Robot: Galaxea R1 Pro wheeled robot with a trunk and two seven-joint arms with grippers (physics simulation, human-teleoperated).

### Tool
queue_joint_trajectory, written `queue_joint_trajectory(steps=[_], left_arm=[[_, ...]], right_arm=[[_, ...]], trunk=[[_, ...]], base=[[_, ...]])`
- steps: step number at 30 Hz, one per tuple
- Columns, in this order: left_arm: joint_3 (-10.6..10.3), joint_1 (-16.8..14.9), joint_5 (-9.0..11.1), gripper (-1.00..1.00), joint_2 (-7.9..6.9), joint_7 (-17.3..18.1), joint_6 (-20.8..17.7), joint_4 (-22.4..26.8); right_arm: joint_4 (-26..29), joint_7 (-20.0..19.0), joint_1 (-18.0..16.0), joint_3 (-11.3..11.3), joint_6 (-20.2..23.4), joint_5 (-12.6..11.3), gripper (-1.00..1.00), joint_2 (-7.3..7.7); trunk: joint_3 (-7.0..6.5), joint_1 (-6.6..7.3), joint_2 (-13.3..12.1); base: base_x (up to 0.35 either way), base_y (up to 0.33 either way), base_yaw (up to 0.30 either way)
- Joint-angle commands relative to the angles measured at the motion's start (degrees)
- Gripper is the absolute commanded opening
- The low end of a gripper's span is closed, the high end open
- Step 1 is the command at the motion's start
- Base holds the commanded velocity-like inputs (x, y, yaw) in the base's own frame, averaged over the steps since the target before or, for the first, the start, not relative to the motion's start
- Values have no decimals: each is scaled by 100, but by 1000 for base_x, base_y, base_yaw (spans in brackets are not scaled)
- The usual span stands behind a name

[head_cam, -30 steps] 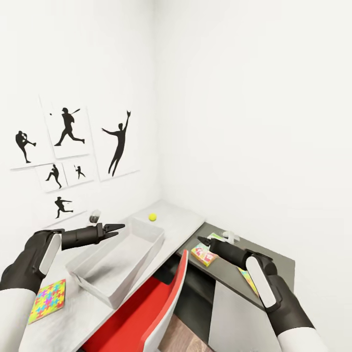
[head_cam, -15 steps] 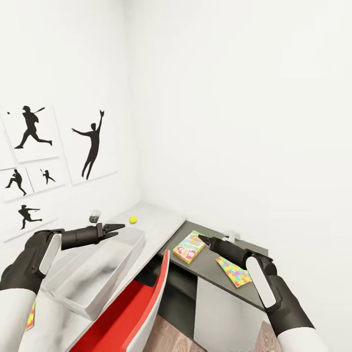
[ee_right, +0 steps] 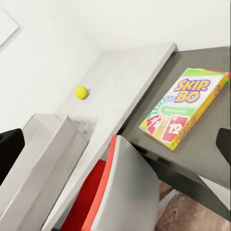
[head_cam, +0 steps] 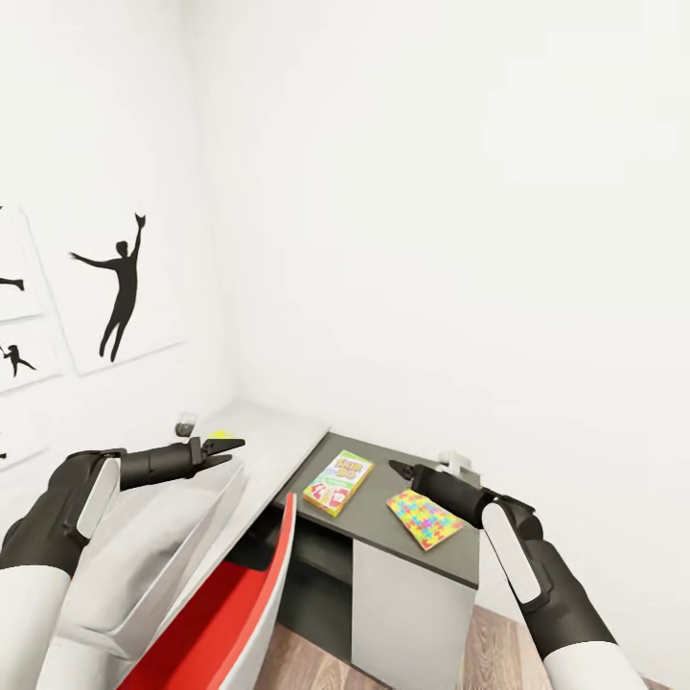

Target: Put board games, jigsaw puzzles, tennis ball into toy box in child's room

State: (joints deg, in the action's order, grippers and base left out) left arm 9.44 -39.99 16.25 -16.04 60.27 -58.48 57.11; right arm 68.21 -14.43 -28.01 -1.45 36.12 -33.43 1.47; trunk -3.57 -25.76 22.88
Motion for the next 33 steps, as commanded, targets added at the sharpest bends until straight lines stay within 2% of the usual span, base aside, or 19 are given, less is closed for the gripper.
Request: queue_joint_trajectory(steps=[1, 33], left_arm=[[6, 0, -7, 100, -1, 21, -23, 1], [-1, 0, -7, 100, 5, 20, -23, 0]], right_arm=[[-1, -7, -3, -5, 18, -5, 100, 2], [-9, -3, -3, -5, -8, -2, 100, 2]], trunk=[[3, -2, 4], [3, -2, 4]], base=[[0, 0, -284], [0, 0, -284]])
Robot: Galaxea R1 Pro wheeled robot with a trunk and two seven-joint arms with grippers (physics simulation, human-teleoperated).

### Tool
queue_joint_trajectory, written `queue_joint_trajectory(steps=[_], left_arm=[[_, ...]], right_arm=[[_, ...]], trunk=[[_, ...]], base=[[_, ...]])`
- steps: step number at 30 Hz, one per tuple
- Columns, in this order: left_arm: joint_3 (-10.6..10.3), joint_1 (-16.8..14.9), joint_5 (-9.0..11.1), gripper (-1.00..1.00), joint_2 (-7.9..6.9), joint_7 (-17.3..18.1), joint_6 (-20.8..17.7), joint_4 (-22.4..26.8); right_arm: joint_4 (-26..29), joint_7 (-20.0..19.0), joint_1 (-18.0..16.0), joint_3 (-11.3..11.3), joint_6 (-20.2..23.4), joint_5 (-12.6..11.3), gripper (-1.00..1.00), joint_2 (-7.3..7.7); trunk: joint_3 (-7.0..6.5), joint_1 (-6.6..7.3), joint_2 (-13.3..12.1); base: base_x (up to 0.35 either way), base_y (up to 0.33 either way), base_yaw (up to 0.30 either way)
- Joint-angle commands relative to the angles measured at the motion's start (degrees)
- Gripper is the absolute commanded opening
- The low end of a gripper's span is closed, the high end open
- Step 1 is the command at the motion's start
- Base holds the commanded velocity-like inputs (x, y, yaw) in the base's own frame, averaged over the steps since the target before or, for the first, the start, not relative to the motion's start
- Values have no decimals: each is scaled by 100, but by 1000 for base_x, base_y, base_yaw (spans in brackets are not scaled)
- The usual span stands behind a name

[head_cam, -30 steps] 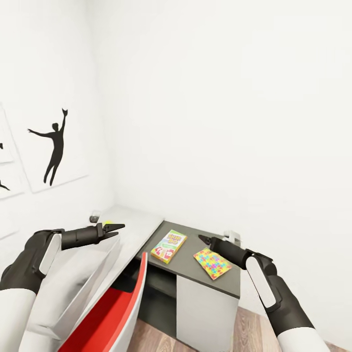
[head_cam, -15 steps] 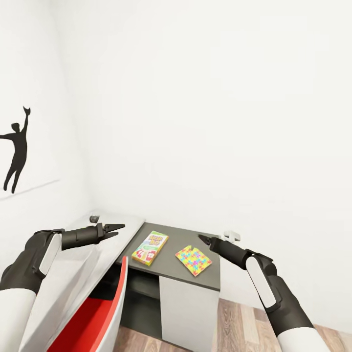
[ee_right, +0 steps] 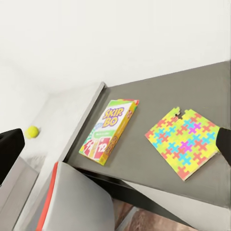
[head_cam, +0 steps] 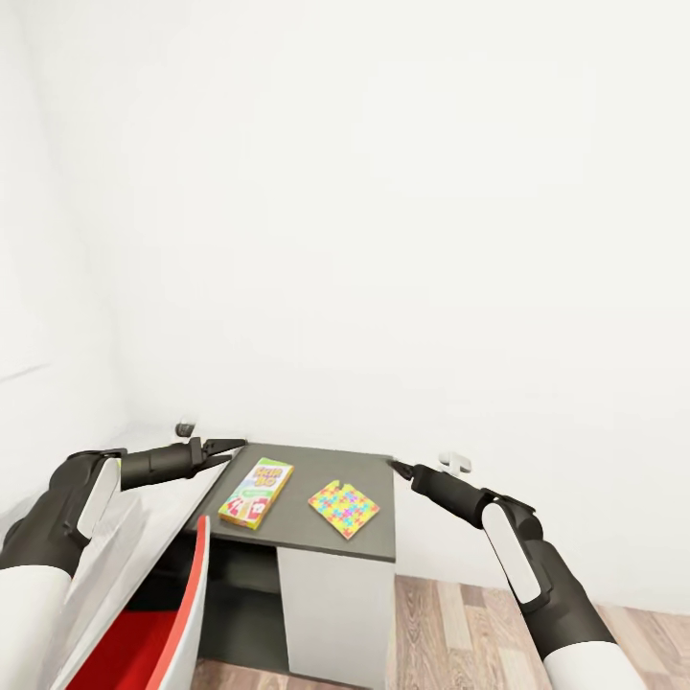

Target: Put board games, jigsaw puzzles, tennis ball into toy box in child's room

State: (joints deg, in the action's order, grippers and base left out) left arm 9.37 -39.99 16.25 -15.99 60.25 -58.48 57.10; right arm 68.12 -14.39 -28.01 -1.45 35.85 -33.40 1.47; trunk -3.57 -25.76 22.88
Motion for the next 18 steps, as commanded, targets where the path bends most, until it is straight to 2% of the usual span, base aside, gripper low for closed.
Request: queue_joint_trajectory(steps=[1, 11, 18], left_arm=[[5, 0, -7, 100, -1, 22, -23, 1], [-24, 0, -7, 100, 5, 22, -23, 2], [-35, 0, -7, 100, 7, 19, -23, 2]], right_arm=[[-1, -6, -3, -5, 18, -5, 100, 2], [-1, -4, -3, -5, 18, -4, 100, 4], [-1, -3, -3, -5, 18, -9, 100, 83]], trunk=[[3, -2, 4], [3, -2, 4], [3, -2, 4]], base=[[0, 0, -284], [0, 0, -284], [0, 0, -284]])
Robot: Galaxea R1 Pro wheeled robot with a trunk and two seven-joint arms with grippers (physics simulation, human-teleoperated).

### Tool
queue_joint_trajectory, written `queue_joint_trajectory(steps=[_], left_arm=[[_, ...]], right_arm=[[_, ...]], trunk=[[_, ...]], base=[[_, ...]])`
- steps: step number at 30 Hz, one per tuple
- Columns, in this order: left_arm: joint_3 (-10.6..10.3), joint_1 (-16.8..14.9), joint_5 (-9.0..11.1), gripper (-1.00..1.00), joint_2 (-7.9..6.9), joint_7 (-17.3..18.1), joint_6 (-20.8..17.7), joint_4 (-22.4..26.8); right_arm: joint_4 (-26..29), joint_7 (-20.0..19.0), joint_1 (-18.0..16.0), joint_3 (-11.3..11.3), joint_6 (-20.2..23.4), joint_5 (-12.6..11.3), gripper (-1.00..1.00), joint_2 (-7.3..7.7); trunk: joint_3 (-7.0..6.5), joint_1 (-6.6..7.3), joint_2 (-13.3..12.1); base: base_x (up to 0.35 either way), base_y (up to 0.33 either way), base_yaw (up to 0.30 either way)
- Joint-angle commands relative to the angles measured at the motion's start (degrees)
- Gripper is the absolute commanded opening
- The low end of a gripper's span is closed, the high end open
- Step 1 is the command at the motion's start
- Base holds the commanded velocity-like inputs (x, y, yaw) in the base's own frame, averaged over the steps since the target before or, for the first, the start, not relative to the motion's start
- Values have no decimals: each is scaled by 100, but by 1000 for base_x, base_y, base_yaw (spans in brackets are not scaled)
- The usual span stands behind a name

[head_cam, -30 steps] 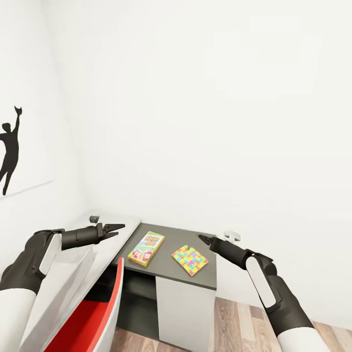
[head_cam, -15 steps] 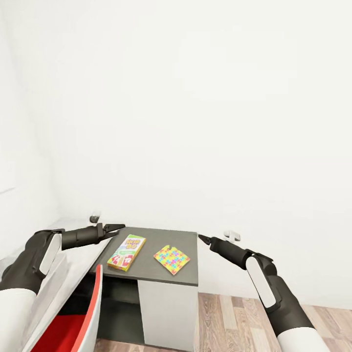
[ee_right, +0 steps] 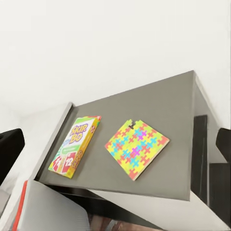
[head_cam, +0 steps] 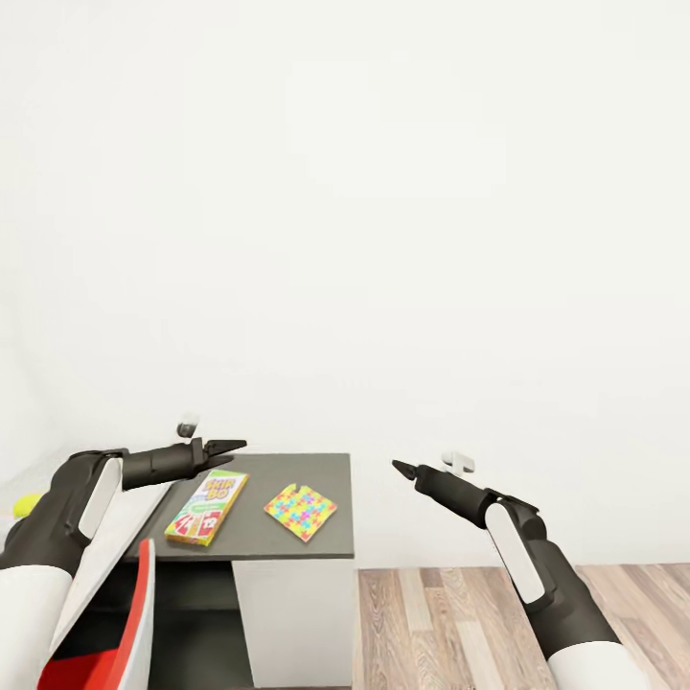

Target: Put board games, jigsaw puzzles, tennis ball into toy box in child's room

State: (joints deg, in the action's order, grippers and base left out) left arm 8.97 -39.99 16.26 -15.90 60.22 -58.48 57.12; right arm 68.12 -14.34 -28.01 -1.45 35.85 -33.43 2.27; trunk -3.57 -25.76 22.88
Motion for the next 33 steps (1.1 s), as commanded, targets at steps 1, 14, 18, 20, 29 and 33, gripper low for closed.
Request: queue_joint_trajectory(steps=[1, 14, 18, 20, 29, 33], left_arm=[[6, 0, -8, 100, -1, 22, -23, 1], [0, 0, -8, 100, -1, 18, -20, -1], [0, 0, -8, 100, -1, 16, -17, 1], [0, 0, -8, 100, -1, 16, -16, -1], [-9, 0, -8, 100, 5, 15, -14, 1], [-9, 0, -8, 100, 8, 16, -14, 1]], right_arm=[[-1, -7, -3, -5, 18, -6, 100, 4], [-1, -7, -3, -4, 18, -6, 100, 10], [-1, -7, -3, -4, 18, -6, 100, 10], [-4, -7, -3, -4, 18, -6, 100, 10], [-23, -6, -3, -4, 17, -6, 100, 10], [-33, -6, -3, -4, 13, -6, 100, 12]], trunk=[[3, -2, 4], [3, -2, 4], [3, -2, 4], [3, -2, 4], [3, -2, 4], [3, -2, 4]], base=[[0, 0, -284], [0, 0, -284], [0, 0, -284], [0, 0, -284], [0, 0, -284], [0, 0, -284]])
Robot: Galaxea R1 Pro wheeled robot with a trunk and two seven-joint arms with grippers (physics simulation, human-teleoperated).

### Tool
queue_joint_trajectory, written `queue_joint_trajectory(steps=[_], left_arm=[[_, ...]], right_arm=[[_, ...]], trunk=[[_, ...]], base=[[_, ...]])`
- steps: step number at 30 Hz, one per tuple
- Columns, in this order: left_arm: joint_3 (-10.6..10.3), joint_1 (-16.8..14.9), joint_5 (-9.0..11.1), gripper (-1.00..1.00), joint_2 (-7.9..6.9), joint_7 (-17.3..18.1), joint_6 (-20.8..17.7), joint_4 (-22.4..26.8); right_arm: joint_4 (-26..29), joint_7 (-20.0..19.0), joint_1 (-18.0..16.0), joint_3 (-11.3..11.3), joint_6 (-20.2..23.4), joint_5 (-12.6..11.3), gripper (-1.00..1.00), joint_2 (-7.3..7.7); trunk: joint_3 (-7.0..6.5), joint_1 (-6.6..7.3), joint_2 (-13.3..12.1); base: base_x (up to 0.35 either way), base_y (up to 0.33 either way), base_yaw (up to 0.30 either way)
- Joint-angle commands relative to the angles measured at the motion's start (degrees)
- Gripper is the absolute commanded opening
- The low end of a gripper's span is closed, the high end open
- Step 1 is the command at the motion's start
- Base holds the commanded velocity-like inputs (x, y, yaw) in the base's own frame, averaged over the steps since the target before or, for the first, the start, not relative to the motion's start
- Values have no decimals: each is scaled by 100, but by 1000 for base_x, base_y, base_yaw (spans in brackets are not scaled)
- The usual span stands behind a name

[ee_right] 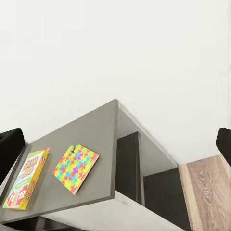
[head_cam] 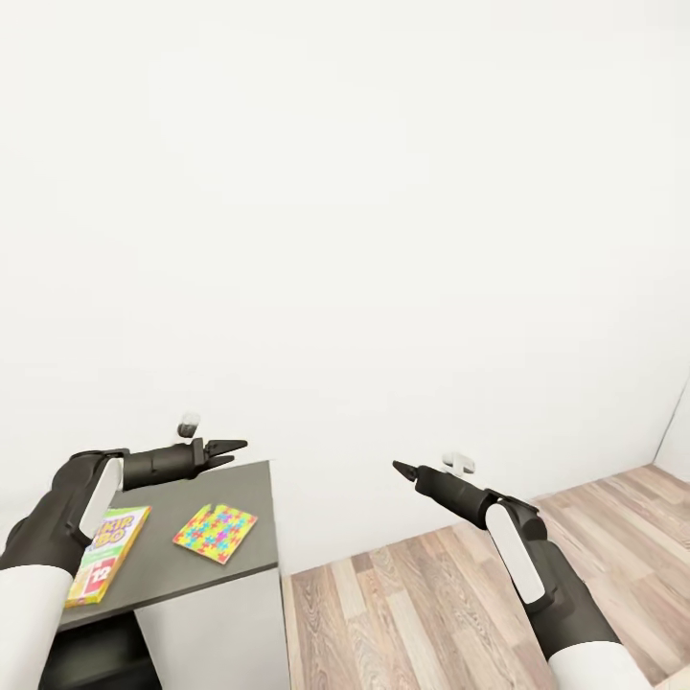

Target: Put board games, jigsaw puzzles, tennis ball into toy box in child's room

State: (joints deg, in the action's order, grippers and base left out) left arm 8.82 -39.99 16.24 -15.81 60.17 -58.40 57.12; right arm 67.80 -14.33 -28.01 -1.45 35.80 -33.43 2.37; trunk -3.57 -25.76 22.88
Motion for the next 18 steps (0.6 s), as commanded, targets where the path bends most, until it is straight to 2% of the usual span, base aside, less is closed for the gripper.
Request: queue_joint_trajectory(steps=[1, 18], left_arm=[[6, 0, -7, 100, -1, 21, -23, 1], [6, 0, -7, 100, -1, 21, -23, 1]], right_arm=[[-2, -7, -3, -5, 18, -6, 100, 2], [-3, -7, -3, -5, 16, -6, 100, 6]], trunk=[[3, -2, 4], [3, -2, 4]], base=[[0, 0, -284], [0, 0, -284]])
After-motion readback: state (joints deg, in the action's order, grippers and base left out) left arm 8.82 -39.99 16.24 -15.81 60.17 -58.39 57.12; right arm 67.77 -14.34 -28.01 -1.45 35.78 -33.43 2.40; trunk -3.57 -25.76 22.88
